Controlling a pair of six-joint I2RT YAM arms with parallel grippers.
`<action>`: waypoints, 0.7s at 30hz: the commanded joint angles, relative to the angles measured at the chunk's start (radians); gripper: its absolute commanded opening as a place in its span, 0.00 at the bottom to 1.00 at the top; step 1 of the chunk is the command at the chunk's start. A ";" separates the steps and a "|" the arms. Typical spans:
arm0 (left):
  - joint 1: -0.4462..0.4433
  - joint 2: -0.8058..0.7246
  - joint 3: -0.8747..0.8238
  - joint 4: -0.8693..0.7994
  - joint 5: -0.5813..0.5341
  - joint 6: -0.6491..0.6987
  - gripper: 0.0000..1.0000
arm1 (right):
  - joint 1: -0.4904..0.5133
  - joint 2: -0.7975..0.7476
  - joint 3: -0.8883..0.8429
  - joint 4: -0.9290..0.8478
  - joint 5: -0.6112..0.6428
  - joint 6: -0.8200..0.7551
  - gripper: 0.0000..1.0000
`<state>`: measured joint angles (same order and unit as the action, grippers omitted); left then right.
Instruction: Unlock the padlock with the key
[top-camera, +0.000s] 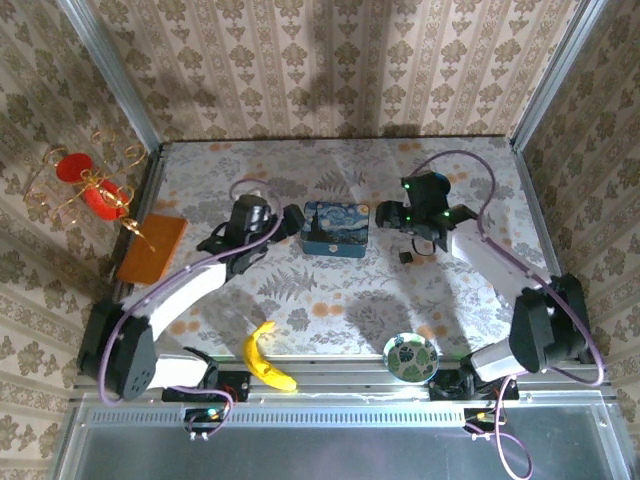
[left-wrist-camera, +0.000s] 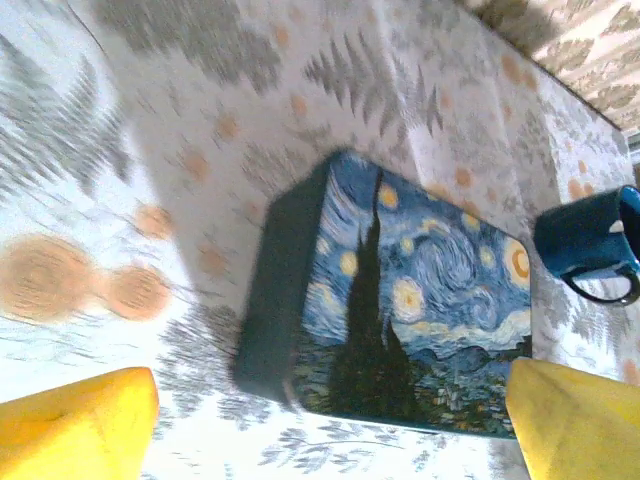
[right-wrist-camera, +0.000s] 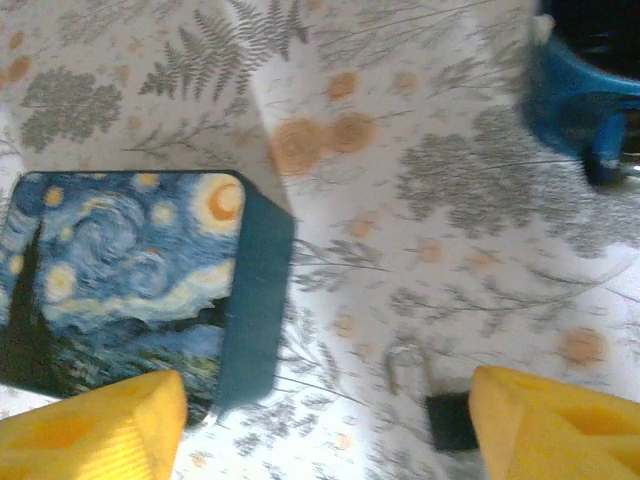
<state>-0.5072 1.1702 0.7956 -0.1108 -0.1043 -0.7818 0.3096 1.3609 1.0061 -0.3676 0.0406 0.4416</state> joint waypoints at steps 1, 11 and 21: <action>0.044 -0.135 -0.080 -0.136 -0.183 0.123 1.00 | -0.041 -0.100 -0.094 -0.005 0.098 -0.035 0.83; 0.183 -0.581 -0.403 -0.017 -0.437 0.427 1.00 | -0.094 -0.368 -0.371 0.218 0.320 -0.139 1.00; 0.238 -0.745 -0.600 0.231 -0.462 0.694 1.00 | -0.096 -0.442 -0.629 0.566 0.425 -0.294 1.00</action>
<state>-0.2817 0.4347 0.2394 -0.0082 -0.5377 -0.2218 0.2192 0.9409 0.4194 0.0433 0.3904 0.2100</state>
